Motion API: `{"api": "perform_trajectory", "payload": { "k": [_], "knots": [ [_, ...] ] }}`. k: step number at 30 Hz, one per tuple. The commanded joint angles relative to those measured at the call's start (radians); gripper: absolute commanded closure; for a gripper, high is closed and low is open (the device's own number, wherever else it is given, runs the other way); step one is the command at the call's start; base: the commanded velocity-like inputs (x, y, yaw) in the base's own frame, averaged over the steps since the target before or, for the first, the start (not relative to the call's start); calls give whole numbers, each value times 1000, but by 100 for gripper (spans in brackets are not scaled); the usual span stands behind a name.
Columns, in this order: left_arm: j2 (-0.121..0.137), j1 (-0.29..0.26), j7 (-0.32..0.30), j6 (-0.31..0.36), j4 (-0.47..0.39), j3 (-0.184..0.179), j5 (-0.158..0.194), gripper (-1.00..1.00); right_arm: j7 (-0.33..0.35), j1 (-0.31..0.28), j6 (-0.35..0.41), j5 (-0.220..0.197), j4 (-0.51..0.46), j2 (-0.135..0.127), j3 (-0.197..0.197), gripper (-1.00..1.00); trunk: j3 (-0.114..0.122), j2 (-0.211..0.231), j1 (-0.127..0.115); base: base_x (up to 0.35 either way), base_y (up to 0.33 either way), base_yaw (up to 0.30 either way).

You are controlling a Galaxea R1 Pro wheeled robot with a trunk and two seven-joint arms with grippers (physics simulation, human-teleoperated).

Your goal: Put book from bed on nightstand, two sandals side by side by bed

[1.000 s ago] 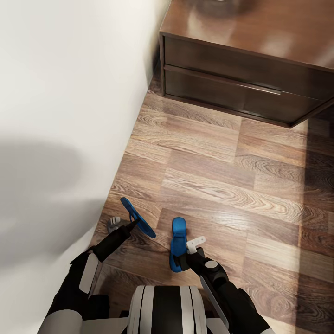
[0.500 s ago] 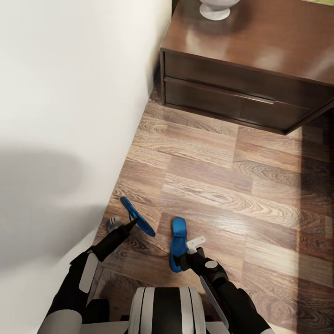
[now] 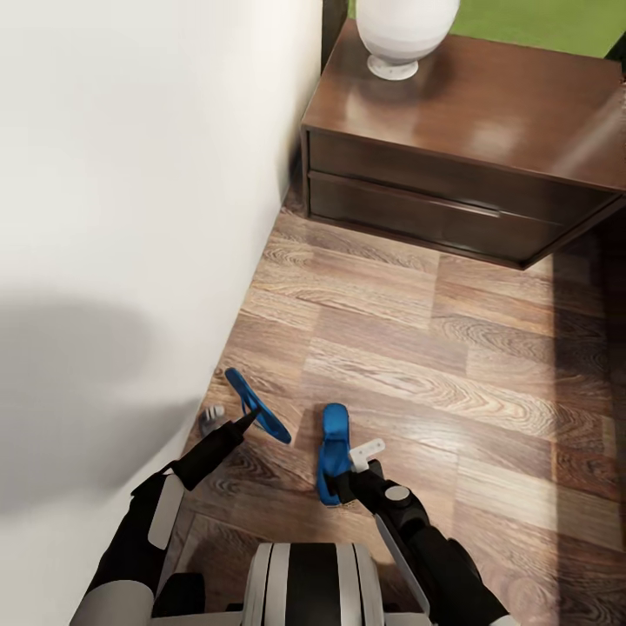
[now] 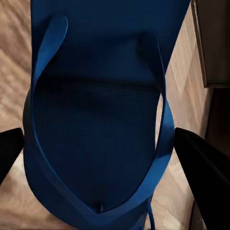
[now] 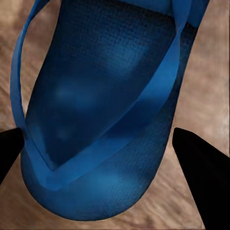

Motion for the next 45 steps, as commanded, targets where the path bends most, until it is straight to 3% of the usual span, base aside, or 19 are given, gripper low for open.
{"api": "perform_trajectory", "payload": {
  "k": [1,4,11,13,16,18,20,21,25,27,29,30,33,35,45],
  "knots": [
    [-1,0,-3,8,0,3,3,100,4,0,6,-4,-29,0,-1,100,3,0,-1,0,0,0],
    [-2,0,-2,8,1,3,2,100,7,1,13,-11,-130,-6,-2,100,15,1,-2,0,0,0],
    [8,0,2,48,1,7,-9,100,7,5,15,-14,-155,-7,-3,100,42,2,-5,0,0,0],
    [19,1,4,52,6,7,-38,100,7,6,15,-15,-155,-7,-3,100,50,3,-6,0,0,0],
    [24,2,5,50,21,8,-110,100,9,7,16,-16,-172,-17,-6,100,61,4,-7,0,0,0],
    [24,2,4,48,34,8,-152,100,10,8,22,-17,-211,-59,-9,100,69,4,-8,0,0,0],
    [23,2,3,47,39,7,-166,100,11,8,28,-31,-243,-118,-10,100,77,5,-9,0,0,0],
    [23,3,3,47,41,7,-170,100,11,9,31,-58,-258,-151,-11,100,81,5,-10,0,0,0],
    [23,3,-2,48,43,7,-176,100,11,9,45,-348,-290,-345,-14,100,96,6,-11,0,0,0],
    [24,3,-3,48,43,7,-177,100,11,9,47,-562,-293,-499,-14,100,104,6,-12,0,0,0],
    [24,3,-3,49,42,7,-178,100,10,9,47,-656,-293,-569,-14,100,112,7,-13,0,0,0],
    [24,3,-3,49,42,6,-178,100,10,9,48,-685,-292,-591,-14,100,116,7,-14,0,0,0],
    [25,3,-4,50,42,5,-178,100,10,9,49,-726,-287,-622,-14,100,128,8,-15,0,0,0],
    [25,3,-5,50,41,5,-178,100,10,9,49,-738,-286,-629,-14,100,136,8,-16,0,0,0],
    [25,3,-5,50,41,5,-178,100,10,9,49,-740,-285,-630,-14,100,177,10,-20,0,0,-110]
  ]
}}
